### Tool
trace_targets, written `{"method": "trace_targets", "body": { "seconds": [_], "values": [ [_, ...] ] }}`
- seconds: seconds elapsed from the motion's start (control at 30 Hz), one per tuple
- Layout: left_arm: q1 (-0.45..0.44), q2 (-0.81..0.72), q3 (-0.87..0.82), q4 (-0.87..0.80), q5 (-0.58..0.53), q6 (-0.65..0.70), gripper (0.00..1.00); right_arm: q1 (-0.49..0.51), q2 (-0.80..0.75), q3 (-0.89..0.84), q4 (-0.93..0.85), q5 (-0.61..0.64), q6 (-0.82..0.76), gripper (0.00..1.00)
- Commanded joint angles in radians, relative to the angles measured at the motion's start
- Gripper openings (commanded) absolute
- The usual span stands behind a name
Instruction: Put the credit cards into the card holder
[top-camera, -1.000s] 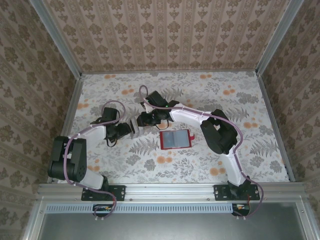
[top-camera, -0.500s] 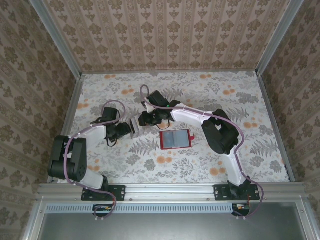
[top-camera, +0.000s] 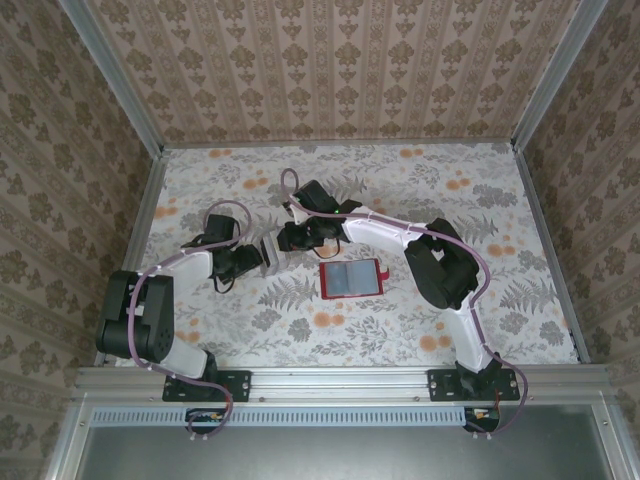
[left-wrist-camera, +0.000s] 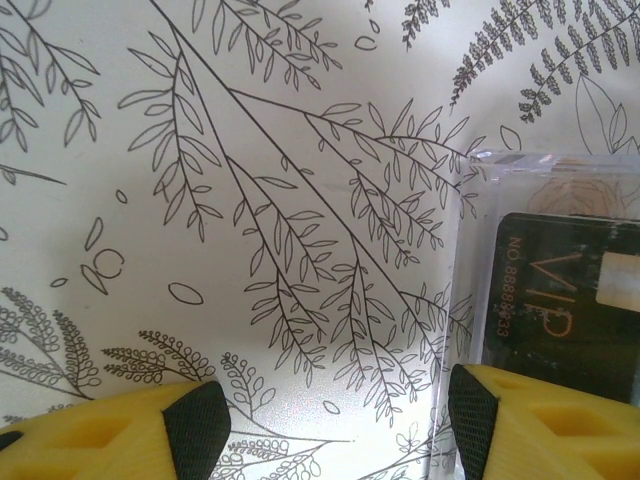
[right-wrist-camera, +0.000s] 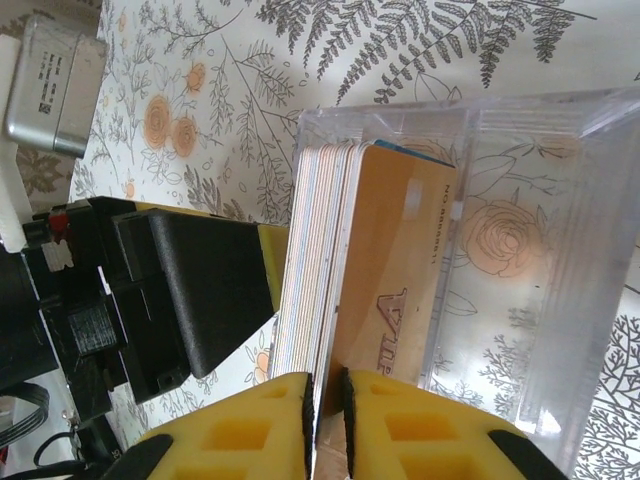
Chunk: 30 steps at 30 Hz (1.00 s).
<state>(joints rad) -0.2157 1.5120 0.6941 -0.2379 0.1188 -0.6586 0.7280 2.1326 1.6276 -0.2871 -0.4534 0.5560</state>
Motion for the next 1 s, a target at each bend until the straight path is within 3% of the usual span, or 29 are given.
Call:
{"method": "trace_targets", "body": {
  "seconds": [0.0, 0.43, 0.57, 0.77, 0.97],
  "values": [
    [-0.022, 0.109, -0.025, 0.191, 0.071, 0.013, 0.66, 0.0, -0.034, 0.002, 0.007, 0.002, 0.005, 0.18],
    [-0.025, 0.121, -0.018, 0.189, 0.085, 0.022, 0.67, -0.005, -0.046, 0.0, 0.001, 0.019, -0.003, 0.16],
    [-0.025, 0.111, -0.03, 0.211, 0.091, 0.02, 0.67, -0.009, -0.051, -0.007, 0.01, 0.012, -0.008, 0.07],
    [-0.027, 0.101, -0.025, 0.203, 0.093, 0.022, 0.67, -0.01, -0.061, -0.003, -0.01, 0.036, -0.032, 0.07],
    [-0.029, 0.105, -0.018, 0.198, 0.1, 0.023, 0.67, -0.012, -0.065, -0.007, -0.033, 0.065, -0.049, 0.13]
  ]
}}
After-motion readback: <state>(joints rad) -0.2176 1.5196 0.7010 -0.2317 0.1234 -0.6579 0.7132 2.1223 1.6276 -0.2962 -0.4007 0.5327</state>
